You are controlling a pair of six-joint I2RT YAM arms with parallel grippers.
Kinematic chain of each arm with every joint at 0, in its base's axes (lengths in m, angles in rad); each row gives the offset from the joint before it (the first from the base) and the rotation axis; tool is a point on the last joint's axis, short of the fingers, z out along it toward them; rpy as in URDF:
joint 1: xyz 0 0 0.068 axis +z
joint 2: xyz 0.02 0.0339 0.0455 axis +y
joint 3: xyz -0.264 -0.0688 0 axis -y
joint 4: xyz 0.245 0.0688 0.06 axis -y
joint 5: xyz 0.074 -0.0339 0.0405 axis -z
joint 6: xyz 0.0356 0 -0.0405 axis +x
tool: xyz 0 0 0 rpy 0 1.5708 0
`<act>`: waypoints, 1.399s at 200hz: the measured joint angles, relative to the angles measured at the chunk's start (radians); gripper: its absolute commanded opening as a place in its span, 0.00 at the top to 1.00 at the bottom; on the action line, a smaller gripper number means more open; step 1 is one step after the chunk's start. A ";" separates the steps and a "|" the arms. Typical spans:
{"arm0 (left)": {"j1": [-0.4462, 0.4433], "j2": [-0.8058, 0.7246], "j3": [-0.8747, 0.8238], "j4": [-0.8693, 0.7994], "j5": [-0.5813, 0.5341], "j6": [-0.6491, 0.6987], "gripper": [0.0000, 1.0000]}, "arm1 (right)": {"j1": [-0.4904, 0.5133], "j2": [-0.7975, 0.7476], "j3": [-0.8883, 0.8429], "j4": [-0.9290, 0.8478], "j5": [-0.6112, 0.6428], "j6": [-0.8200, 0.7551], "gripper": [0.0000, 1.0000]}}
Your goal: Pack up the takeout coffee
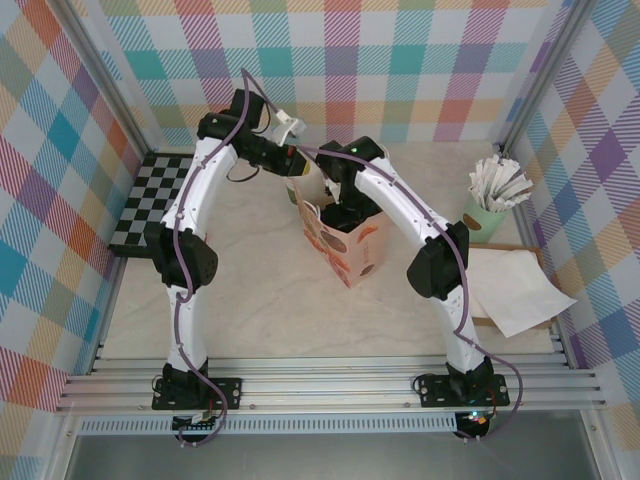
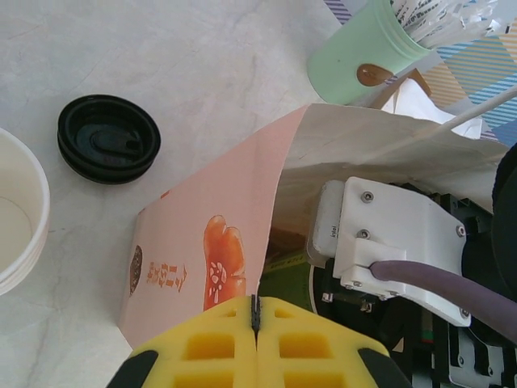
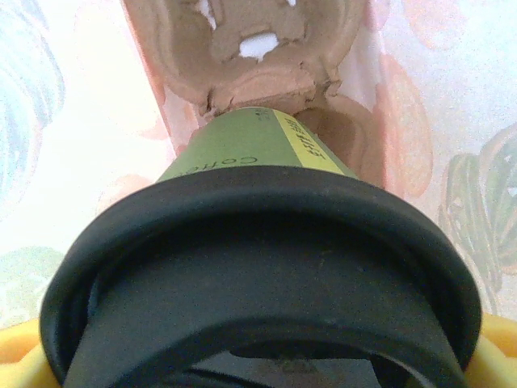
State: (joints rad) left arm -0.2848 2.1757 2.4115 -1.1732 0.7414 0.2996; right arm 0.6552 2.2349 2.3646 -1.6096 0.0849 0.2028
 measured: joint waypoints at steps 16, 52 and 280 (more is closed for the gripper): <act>0.000 -0.001 -0.011 0.015 -0.002 -0.012 1.00 | 0.000 0.000 0.000 0.000 0.000 0.011 0.86; 0.000 -0.062 -0.178 0.138 -0.003 -0.035 1.00 | 0.003 -0.023 -0.037 0.001 0.000 0.029 0.87; 0.002 -0.111 -0.269 0.234 0.001 -0.048 1.00 | 0.013 -0.067 -0.110 0.000 -0.021 0.071 0.87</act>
State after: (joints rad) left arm -0.2829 2.0651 2.1426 -0.9394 0.7425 0.2512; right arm 0.6678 2.1677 2.2543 -1.6096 0.0639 0.2737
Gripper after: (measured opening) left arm 0.039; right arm 0.833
